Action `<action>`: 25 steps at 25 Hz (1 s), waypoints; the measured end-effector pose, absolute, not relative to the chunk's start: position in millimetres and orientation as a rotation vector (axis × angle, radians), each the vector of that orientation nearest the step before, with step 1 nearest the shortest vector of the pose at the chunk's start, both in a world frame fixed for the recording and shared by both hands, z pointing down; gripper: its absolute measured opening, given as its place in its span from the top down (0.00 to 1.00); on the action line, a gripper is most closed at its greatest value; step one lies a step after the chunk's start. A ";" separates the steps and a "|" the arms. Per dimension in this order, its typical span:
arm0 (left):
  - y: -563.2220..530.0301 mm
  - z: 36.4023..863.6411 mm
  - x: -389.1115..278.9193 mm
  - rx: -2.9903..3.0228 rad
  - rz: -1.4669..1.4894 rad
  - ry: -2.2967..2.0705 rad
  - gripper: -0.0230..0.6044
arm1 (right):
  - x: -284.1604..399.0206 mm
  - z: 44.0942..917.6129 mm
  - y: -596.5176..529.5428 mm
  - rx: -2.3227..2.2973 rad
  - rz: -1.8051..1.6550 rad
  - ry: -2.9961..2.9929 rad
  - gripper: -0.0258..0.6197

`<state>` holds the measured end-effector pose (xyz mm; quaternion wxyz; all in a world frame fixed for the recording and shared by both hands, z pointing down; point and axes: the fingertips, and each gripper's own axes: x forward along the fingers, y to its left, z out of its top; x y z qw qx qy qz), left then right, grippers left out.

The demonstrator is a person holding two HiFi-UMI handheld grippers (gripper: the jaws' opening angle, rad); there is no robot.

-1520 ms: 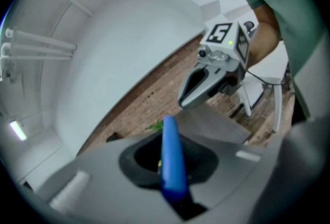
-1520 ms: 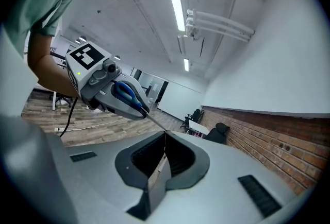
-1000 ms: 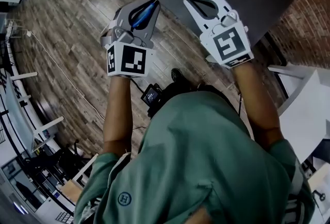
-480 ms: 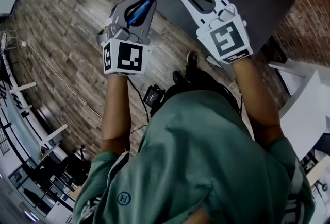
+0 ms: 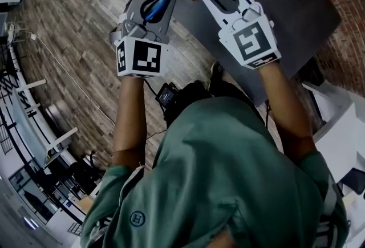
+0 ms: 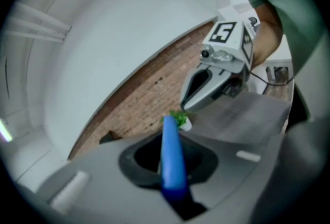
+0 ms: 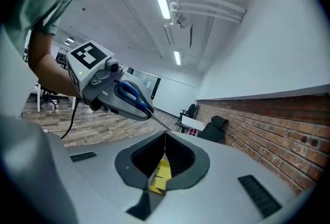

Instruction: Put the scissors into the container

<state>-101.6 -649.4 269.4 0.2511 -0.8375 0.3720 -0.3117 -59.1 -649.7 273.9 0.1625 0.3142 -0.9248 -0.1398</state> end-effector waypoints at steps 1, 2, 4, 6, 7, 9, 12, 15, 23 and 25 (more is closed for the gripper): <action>-654.5 270.7 -101.5 -2.281 -0.853 1.014 0.91 | -59.3 275.0 -655.4 0.891 -0.396 -2.639 0.95; -660.6 271.9 -101.8 -2.284 -0.858 1.014 0.91 | -59.4 275.8 -662.0 0.889 -0.390 -2.639 0.95; -676.1 275.2 -101.1 -2.290 -0.868 1.011 0.91 | -58.0 277.7 -678.3 0.890 -0.376 -2.639 0.95; -694.4 280.4 -100.4 -2.295 -0.873 1.009 0.91 | -56.6 282.9 -696.8 0.894 -0.366 -2.638 0.95; -701.9 283.3 -100.4 -2.297 -0.874 1.008 0.91 | -56.2 286.0 -704.4 0.897 -0.362 -2.637 0.95; -708.4 287.0 -100.4 -2.300 -0.873 0.994 0.91 | -55.4 288.6 -710.9 0.908 -0.356 -2.630 0.95; -709.7 288.8 -100.2 -2.312 -0.860 0.957 0.91 | -55.0 285.7 -712.1 0.938 -0.356 -2.609 0.95; -720.7 294.3 -99.1 -2.335 -0.849 0.931 0.91 | -53.6 286.4 -723.4 0.968 -0.352 -2.586 0.95; -755.4 315.1 -90.0 -2.377 -0.860 0.885 0.91 | -41.8 301.5 -753.4 1.005 -0.294 -2.544 0.95; -765.5 325.2 -94.2 -2.389 -0.871 0.882 0.91 | -43.7 309.6 -762.8 1.010 -0.275 -2.537 0.95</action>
